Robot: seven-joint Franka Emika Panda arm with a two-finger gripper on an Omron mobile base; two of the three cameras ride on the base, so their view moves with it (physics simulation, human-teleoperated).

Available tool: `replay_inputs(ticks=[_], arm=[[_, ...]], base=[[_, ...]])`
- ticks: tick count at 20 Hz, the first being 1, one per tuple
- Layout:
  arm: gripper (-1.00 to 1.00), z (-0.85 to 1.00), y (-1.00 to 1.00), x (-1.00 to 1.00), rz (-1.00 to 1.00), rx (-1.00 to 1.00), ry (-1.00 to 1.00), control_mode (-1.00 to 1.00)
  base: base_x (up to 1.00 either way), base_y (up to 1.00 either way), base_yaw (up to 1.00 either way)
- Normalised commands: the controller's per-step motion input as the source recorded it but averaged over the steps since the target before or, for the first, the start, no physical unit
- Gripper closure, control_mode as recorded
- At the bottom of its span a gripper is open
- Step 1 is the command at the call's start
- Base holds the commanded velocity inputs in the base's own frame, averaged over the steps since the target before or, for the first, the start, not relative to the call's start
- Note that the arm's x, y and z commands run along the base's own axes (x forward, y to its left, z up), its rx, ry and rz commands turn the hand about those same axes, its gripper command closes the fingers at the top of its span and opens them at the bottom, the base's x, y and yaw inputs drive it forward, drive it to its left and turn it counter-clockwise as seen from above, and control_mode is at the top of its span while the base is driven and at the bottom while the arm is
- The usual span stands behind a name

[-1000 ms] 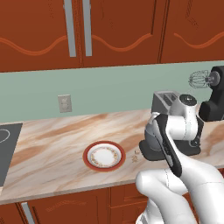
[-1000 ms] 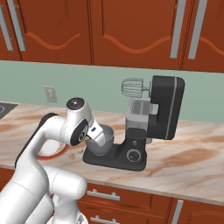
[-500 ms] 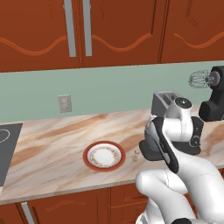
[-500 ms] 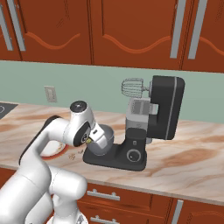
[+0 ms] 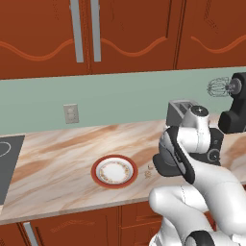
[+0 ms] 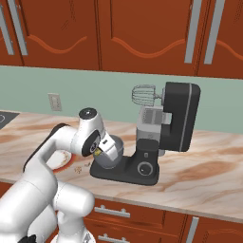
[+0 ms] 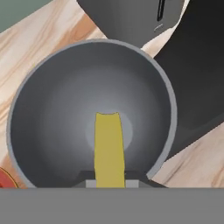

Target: Add butter and sugar cubes to the stand mixer bowl and then turn on the stand mixer to begin making frosting.

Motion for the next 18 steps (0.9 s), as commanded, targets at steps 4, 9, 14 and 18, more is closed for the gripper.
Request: replay_inputs(ticks=[4, 9, 14, 18], arm=[[1.0, 0.0, -0.2, 0.0, 0.0, 0.0, 0.0, -1.0], [1.0, -0.04, -0.06, 0.1, 0.0, 0.0, 0.0, -1.0], [1.0, 0.0, 0.0, 0.25, 0.0, 0.0, 0.0, -1.0], [1.0, 0.0, 0.0, 0.23, 0.0, 0.0, 0.0, -1.0]], base=[[0.0, 0.0, 0.0], [0.0, 0.0, 0.0], [0.0, 0.0, 0.0], [0.0, 0.0, 0.0]])
